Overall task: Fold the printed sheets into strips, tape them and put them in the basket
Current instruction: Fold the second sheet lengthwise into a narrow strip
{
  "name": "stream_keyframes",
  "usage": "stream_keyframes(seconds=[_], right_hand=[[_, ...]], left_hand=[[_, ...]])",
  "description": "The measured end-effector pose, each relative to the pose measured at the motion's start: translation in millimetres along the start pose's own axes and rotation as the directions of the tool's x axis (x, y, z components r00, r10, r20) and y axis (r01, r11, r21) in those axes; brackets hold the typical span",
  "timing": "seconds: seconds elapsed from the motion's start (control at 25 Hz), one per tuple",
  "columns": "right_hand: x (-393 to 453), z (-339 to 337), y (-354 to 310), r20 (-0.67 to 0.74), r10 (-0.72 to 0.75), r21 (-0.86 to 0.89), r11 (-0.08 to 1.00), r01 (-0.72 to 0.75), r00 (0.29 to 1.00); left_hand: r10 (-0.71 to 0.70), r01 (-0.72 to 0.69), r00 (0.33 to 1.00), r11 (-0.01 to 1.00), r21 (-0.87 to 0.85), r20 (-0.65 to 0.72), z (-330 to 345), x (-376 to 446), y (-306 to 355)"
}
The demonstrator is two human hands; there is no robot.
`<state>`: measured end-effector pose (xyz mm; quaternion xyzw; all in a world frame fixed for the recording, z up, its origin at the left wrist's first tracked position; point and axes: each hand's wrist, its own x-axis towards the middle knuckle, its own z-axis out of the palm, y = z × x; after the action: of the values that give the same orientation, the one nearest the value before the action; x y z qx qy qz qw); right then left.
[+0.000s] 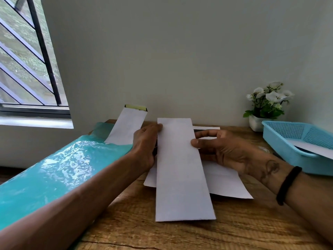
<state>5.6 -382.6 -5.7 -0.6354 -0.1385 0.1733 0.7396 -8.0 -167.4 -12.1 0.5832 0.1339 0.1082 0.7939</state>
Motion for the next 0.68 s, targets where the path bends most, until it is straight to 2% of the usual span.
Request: stream_keyframes(seconds=[0.12,0.2,0.24,0.28,0.36,0.44,0.52,0.6,0.68], right_hand=[[2.6,-8.2,-6.3,-0.129,-0.029,0.020,0.999,0.032,0.991],[3.9,-15.5,-9.1,-0.216,-0.041,0.030,0.998,0.049,0.976],[4.8,-18.7,-9.0,-0.255,-0.048,0.024,0.998,0.056,0.966],[4.9,-20.8,-8.6,-0.286,-0.054,0.009,0.998,0.059,0.957],[5.5,-24.1,-5.9,-0.351,-0.076,-0.063,0.996,0.058,0.933],[5.6,-26.8,-3.7,-0.416,-0.137,-0.201,0.978,0.056,0.899],[5.0,-27.7,-1.4,-0.428,-0.246,-0.453,0.891,0.029,0.869],[3.6,-27.1,1.1,-0.352,-0.367,-0.747,0.665,-0.022,0.861],[3.4,-29.5,-4.1,-0.207,-0.471,-0.947,0.318,-0.054,0.857]], left_hand=[[0.099,-0.101,0.993,0.995,0.027,0.064,0.3,1.2,-1.3],[0.259,-0.272,0.962,0.945,0.183,0.092,0.6,3.5,-3.9],[0.371,-0.386,0.922,0.862,0.328,0.110,0.1,4.5,-5.1],[0.481,-0.499,0.861,0.735,0.459,0.167,-0.4,4.2,-6.4],[0.593,-0.679,0.714,0.460,0.572,0.372,-0.3,-1.5,-8.6],[0.533,-0.766,0.627,0.291,0.573,0.568,0.0,-7.3,-9.7],[0.353,-0.780,0.623,0.213,0.588,0.698,1.1,-12.3,-11.4],[0.141,-0.752,0.659,0.158,0.640,0.739,2.6,-16.1,-12.6],[0.012,-0.734,0.674,0.130,0.667,0.739,2.7,-18.0,-13.3]])
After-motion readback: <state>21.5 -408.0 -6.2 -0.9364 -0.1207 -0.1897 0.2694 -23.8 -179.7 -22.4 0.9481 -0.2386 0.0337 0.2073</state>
